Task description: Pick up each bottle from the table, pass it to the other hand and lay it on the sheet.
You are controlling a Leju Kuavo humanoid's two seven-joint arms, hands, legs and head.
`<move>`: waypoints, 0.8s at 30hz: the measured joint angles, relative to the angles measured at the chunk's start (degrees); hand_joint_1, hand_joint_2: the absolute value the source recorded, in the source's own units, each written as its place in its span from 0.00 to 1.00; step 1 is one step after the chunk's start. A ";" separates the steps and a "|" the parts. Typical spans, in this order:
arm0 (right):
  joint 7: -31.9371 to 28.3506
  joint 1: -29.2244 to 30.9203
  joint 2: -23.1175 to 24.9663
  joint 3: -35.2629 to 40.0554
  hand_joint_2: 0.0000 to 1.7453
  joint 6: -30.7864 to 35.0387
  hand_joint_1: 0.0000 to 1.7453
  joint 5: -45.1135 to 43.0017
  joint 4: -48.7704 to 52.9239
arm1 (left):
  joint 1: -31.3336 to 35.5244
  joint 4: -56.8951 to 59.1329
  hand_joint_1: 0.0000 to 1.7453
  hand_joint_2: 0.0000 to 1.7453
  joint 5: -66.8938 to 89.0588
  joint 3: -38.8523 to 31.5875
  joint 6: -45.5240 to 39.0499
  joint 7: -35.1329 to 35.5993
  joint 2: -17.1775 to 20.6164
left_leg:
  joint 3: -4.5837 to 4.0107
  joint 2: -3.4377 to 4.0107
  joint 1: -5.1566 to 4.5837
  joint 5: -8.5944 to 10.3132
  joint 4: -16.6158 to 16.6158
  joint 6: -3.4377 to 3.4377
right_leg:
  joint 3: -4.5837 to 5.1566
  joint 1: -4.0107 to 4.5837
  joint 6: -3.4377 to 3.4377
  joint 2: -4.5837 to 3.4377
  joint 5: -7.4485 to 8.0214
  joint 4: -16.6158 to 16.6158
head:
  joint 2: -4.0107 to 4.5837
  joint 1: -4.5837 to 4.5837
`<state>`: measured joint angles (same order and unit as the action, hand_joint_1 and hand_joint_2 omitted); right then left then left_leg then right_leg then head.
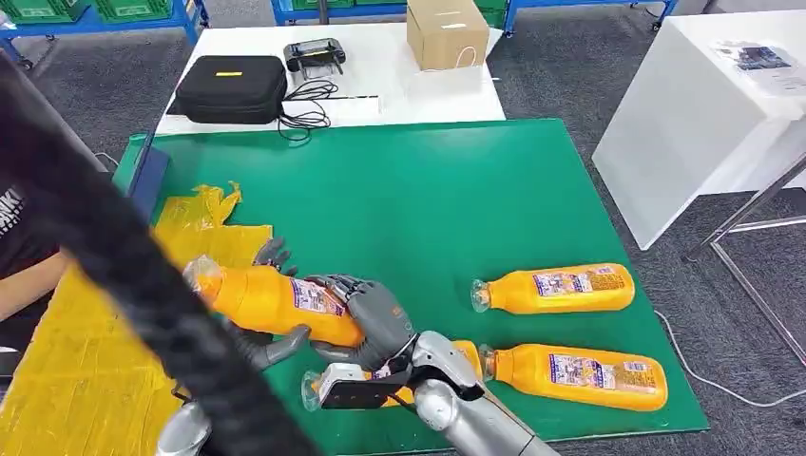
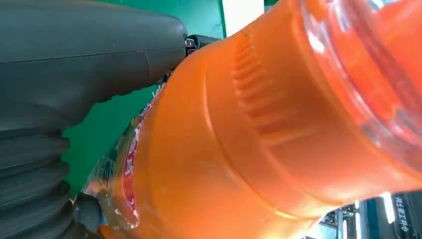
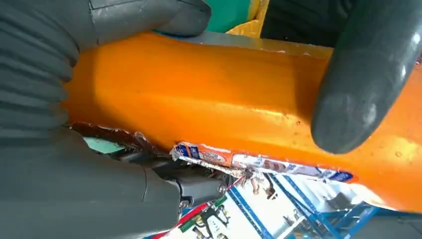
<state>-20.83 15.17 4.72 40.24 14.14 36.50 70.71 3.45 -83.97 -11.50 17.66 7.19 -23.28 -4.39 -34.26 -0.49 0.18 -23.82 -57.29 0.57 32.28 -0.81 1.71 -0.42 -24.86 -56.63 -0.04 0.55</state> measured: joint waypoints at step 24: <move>0.00 0.16 0.37 0.61 1.00 2.91 0.00 -1.99 -2.38 | 0.05 0.20 1.00 1.00 -0.26 -0.87 -4.24 -1.86 -0.20 | 0.00 0.00 0.00 0.00 0.00 0.00 | 0.01 0.00 0.00 0.00 0.00 0.00 | 0.00 0.02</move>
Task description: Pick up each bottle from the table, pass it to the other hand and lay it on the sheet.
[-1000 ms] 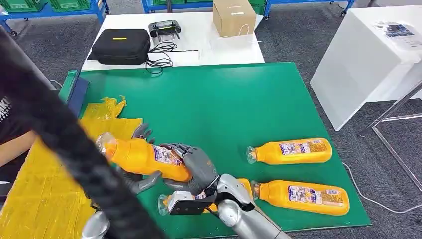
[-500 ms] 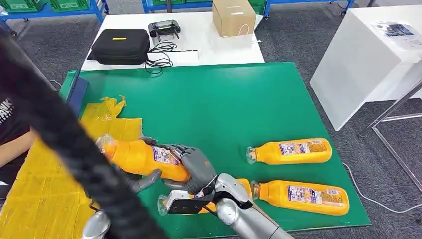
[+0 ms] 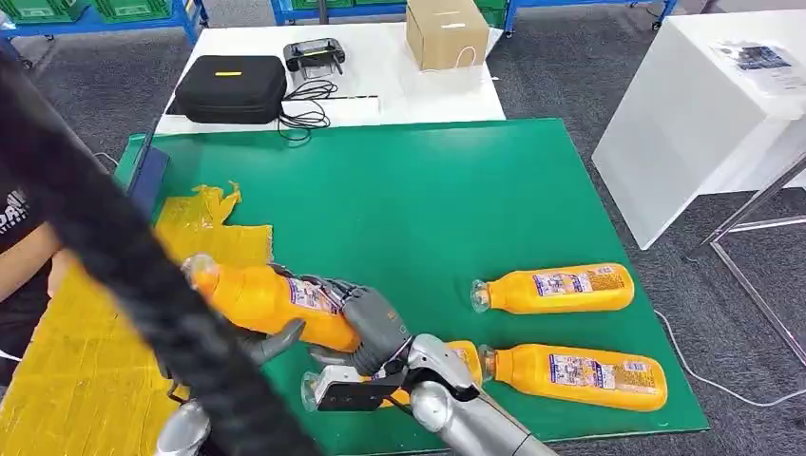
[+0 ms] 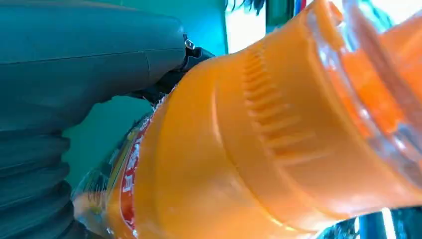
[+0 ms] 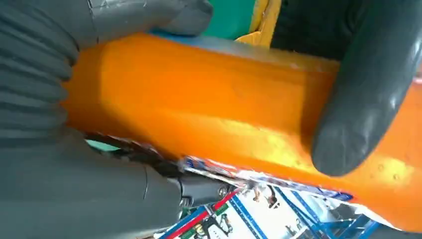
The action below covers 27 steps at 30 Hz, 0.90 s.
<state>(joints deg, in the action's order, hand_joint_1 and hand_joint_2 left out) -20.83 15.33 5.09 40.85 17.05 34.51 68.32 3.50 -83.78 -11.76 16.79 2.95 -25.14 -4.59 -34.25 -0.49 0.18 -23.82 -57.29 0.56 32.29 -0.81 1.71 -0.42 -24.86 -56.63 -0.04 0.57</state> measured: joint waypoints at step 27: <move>6.49 -8.91 -6.80 -10.19 1.00 -1.21 0.00 12.81 22.71 | 5.99 0.76 1.00 1.00 81.60 -7.37 -25.97 16.47 14.47 | -0.03 0.07 0.01 0.06 0.01 -0.05 | 0.08 0.01 -0.17 -0.02 0.11 -0.01 | 0.00 0.00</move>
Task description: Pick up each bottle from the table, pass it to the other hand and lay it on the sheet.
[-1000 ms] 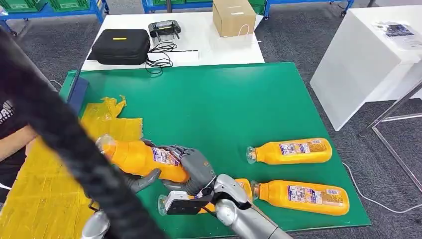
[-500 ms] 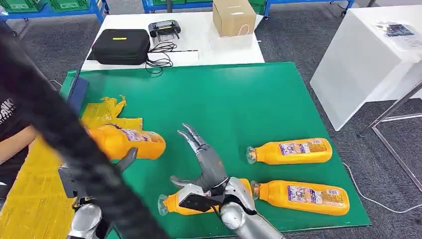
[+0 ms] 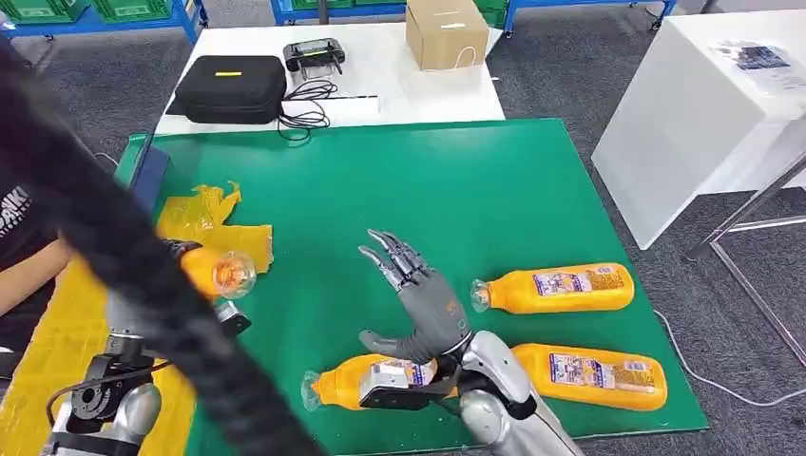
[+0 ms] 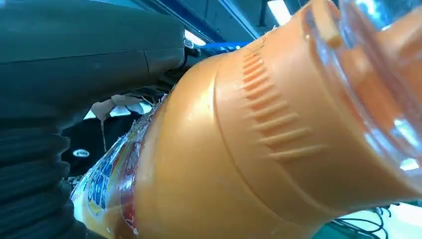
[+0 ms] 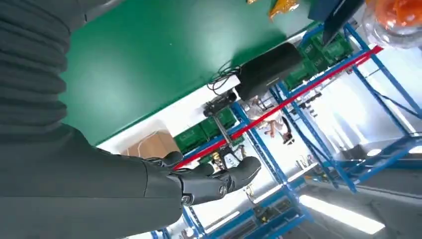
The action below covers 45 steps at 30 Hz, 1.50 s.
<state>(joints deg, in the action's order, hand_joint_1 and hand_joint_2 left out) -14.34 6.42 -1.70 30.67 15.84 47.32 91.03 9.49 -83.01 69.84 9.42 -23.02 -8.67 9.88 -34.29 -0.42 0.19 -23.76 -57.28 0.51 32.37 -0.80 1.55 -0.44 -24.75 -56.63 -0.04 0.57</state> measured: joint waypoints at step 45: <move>-6.78 6.97 -24.02 15.21 1.00 -23.06 0.00 -16.28 -5.16 | 20.47 55.04 0.00 1.00 -4.92 -2.88 -8.41 -4.32 -6.66 | -0.21 -0.42 -0.03 0.72 0.00 0.10 | 0.04 -0.03 0.25 0.24 0.53 0.02 | 0.00 -0.02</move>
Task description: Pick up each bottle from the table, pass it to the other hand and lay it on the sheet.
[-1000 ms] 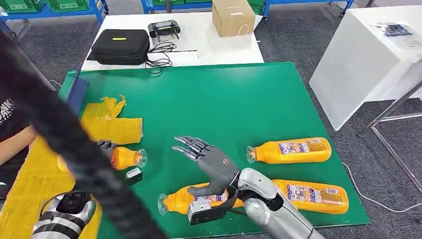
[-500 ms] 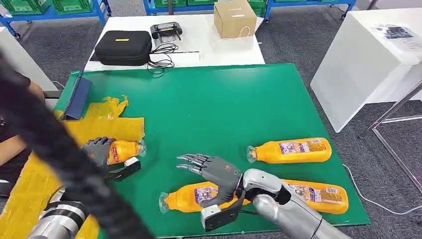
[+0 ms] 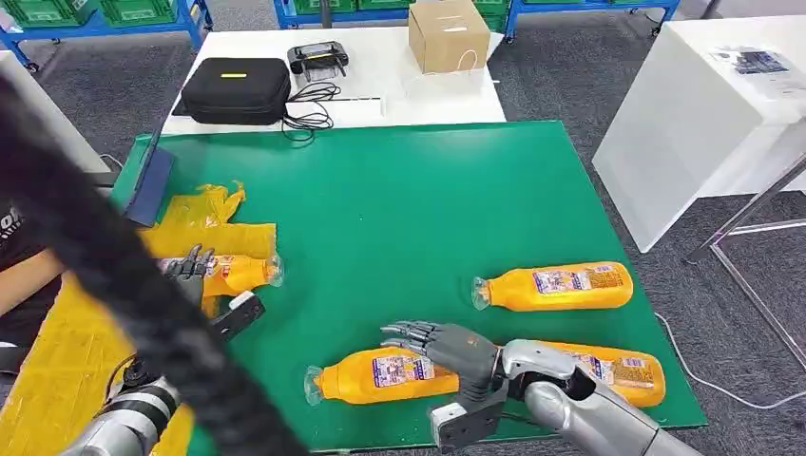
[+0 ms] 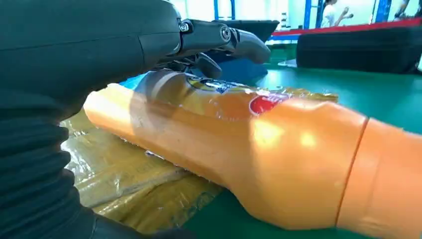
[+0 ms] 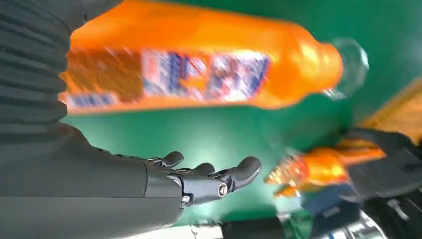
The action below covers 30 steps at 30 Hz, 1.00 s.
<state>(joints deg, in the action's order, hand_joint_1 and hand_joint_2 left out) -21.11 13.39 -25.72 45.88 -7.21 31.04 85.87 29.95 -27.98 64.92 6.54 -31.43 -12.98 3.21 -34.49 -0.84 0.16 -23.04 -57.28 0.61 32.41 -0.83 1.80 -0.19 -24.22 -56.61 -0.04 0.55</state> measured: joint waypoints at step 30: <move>21.86 -4.24 5.46 -2.27 1.00 9.62 0.07 33.09 -3.25 | -20.96 -37.83 0.00 1.00 -14.38 8.98 8.54 -4.85 -4.92 | -0.53 0.10 0.03 -0.01 0.01 0.01 | 0.57 0.03 -0.06 0.01 0.05 0.00 | 0.00 0.00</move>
<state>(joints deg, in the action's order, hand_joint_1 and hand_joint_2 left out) 0.74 9.15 -20.26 43.60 2.41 64.13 82.62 9.00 -65.81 50.53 15.52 -22.89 -17.83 -1.70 -35.02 -0.74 0.19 -23.04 -57.27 0.62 32.98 -0.81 1.74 -0.18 -24.17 -56.61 -0.04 0.55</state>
